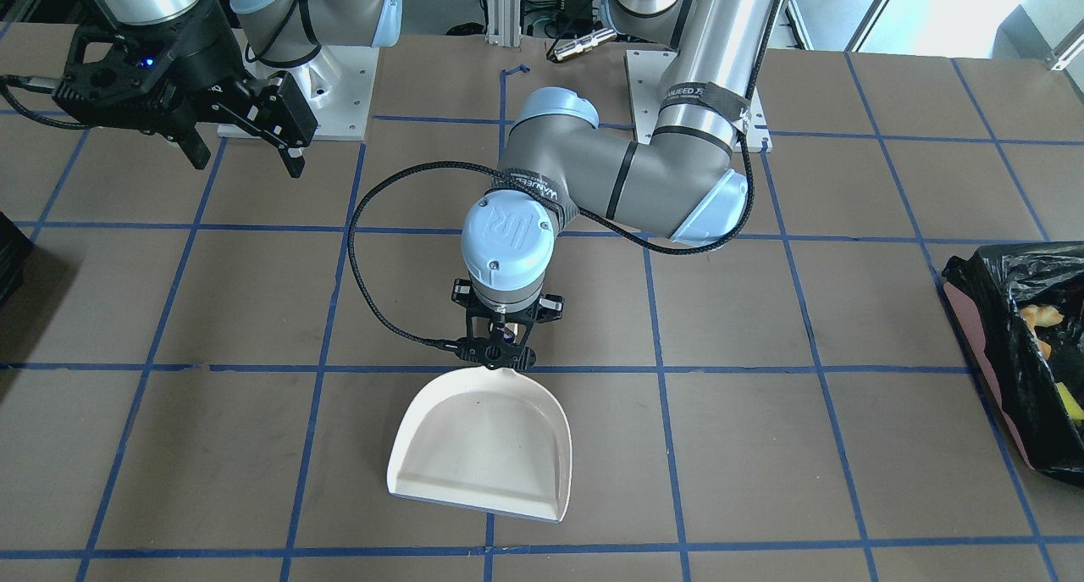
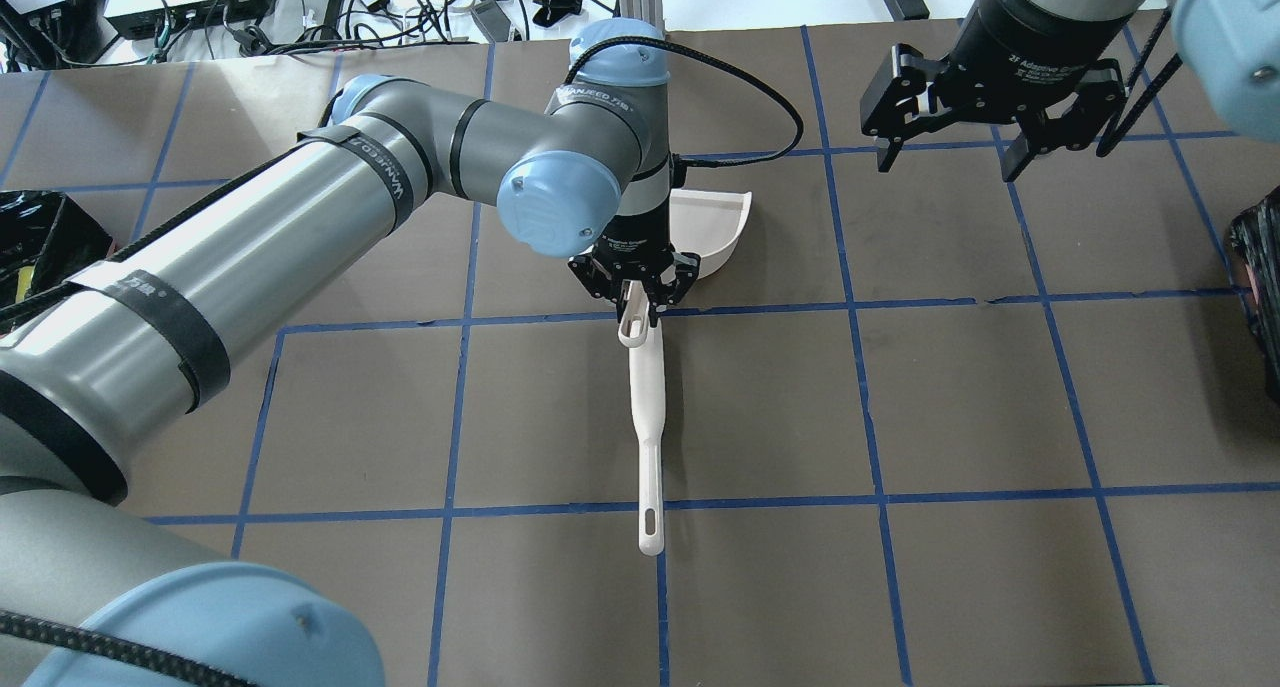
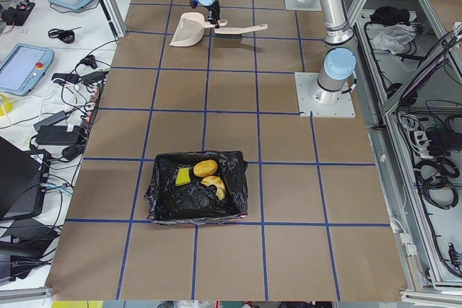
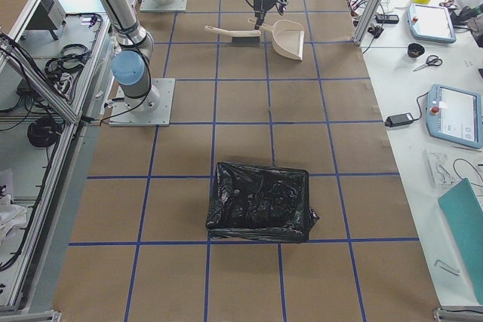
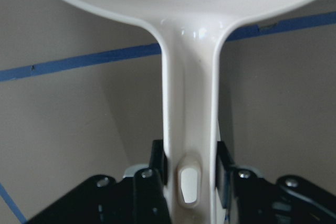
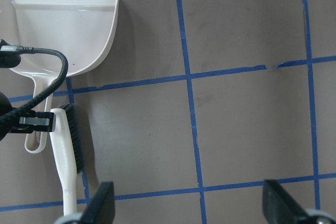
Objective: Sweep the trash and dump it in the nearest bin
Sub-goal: 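Lower the dustpan onto the table beside the brush with the left gripper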
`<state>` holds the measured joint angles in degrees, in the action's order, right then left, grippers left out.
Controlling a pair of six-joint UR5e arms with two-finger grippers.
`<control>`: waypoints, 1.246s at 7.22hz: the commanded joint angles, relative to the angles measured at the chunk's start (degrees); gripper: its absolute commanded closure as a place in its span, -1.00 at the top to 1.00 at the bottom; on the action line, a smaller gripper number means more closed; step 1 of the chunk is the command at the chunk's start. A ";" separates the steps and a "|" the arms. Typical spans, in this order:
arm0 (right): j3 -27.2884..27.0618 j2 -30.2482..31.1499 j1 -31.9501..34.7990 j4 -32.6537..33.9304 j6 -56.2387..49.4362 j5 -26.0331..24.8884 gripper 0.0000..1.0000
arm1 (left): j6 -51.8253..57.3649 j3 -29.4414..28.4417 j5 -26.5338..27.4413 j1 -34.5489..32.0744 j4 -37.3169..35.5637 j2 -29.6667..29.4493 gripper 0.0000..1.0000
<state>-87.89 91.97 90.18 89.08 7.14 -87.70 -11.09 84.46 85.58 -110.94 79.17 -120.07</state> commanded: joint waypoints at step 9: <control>0.09 0.14 0.00 -0.22 0.07 0.60 0.99 | -6.94 -1.31 0.19 1.50 -0.77 3.51 1.00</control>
<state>-87.80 92.08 90.18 88.86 7.21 -87.11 -18.51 83.81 85.20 -110.75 78.42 -118.35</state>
